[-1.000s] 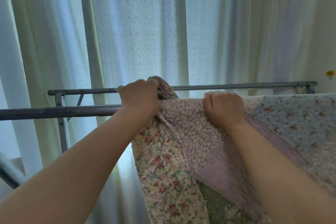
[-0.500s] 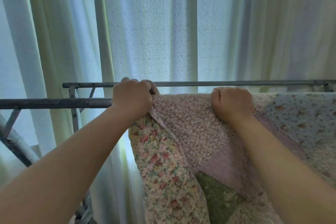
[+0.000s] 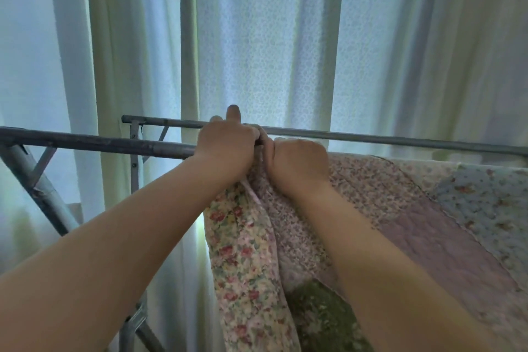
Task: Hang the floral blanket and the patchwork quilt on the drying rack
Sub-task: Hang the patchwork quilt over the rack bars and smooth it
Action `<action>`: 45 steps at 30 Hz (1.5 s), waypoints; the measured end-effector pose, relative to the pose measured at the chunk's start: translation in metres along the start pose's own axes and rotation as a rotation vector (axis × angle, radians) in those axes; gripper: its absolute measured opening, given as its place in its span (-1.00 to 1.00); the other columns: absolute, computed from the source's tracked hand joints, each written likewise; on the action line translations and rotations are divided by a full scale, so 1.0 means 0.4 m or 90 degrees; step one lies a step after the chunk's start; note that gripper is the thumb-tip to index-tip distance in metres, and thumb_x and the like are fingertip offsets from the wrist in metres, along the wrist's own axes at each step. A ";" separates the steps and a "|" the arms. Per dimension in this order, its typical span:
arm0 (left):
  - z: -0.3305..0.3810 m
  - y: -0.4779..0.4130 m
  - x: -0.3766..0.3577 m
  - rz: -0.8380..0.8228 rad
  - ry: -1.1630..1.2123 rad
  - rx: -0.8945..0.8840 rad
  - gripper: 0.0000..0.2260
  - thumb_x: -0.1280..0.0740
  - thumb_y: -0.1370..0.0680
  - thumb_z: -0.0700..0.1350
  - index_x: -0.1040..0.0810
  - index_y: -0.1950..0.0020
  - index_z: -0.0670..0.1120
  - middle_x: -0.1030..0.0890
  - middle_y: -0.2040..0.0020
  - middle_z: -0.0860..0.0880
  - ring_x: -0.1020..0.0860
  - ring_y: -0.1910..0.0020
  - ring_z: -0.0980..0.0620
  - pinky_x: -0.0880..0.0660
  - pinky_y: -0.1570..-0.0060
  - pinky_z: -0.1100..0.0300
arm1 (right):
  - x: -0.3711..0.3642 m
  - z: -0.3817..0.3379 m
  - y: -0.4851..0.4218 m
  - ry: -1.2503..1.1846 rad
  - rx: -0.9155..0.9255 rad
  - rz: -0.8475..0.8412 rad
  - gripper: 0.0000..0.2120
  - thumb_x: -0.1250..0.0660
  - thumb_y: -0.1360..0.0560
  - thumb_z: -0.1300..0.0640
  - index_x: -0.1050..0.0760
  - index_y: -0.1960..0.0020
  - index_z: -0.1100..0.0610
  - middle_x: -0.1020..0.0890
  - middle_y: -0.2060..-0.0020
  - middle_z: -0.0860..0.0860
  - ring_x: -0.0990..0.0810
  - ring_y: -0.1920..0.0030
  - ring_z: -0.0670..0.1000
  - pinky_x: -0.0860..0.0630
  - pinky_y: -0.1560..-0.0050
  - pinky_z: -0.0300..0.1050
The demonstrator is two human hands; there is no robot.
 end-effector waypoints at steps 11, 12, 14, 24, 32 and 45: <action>-0.020 -0.096 0.058 -0.353 0.178 -0.001 -0.67 -0.31 -0.44 -0.16 -0.37 -0.18 -0.04 -0.41 0.19 0.00 -0.42 0.28 0.07 -0.30 0.44 0.21 | 0.013 -0.007 0.009 0.017 0.001 0.035 -0.69 -0.40 -0.29 0.27 -0.36 0.56 0.19 -0.44 0.66 0.12 -0.37 0.66 0.07 -0.14 0.48 -0.20; -0.022 -0.109 0.058 -0.352 0.189 0.021 -0.74 -0.33 -0.43 -0.12 -0.43 -0.10 -0.07 -0.44 0.19 0.00 -0.45 0.27 0.06 -0.33 0.43 0.21 | 0.013 -0.006 0.010 0.017 0.001 0.039 -0.68 -0.42 -0.27 0.28 -0.36 0.57 0.20 -0.43 0.67 0.12 -0.36 0.67 0.07 -0.15 0.50 -0.21; -0.023 -0.127 0.047 -0.273 0.142 0.037 -0.87 -0.30 -0.43 -0.06 -0.48 0.13 -0.11 -0.48 0.22 -0.03 -0.46 0.30 0.04 -0.34 0.43 0.20 | 0.010 -0.005 0.013 0.033 0.007 0.059 -0.69 -0.38 -0.27 0.26 -0.34 0.57 0.20 -0.42 0.67 0.11 -0.36 0.67 0.06 -0.17 0.53 -0.20; -0.030 -0.161 0.021 -0.343 0.073 -0.072 -0.75 -0.28 -0.53 -0.15 -0.49 -0.14 -0.26 -0.56 -0.05 -0.19 -0.60 0.14 -0.08 -0.50 0.44 0.30 | -0.006 -0.011 0.012 0.052 -0.034 0.110 -0.65 -0.02 -0.38 0.11 -0.33 0.54 0.18 -0.43 0.65 0.10 -0.34 0.64 0.07 -0.20 0.48 -0.20; -0.022 -0.148 -0.008 -0.287 0.012 -0.163 -0.86 -0.15 -0.56 -0.21 -0.47 0.11 -0.20 -0.35 0.35 -0.02 -0.30 0.44 0.10 -0.28 0.56 0.34 | -0.008 -0.008 0.012 0.073 -0.052 0.093 -0.63 -0.02 -0.40 0.12 -0.36 0.53 0.20 -0.45 0.63 0.10 -0.35 0.63 0.06 -0.21 0.48 -0.20; -0.124 -0.057 -0.019 0.067 0.156 -0.167 -0.88 -0.23 -0.54 -0.12 -0.36 0.02 -0.15 -0.44 0.20 -0.09 -0.46 0.24 -0.08 -0.32 0.30 0.11 | -0.008 -0.003 0.017 0.060 -0.048 0.102 -0.64 -0.01 -0.41 0.10 -0.34 0.51 0.17 -0.38 0.63 0.07 -0.20 0.58 0.00 -0.12 0.46 -0.19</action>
Point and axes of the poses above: each hand's wrist, its own y-axis away from the middle knuckle, its own x-axis out of the back of the hand, z = x × y, the point moved 2 cm from there along -y, towards the middle knuckle
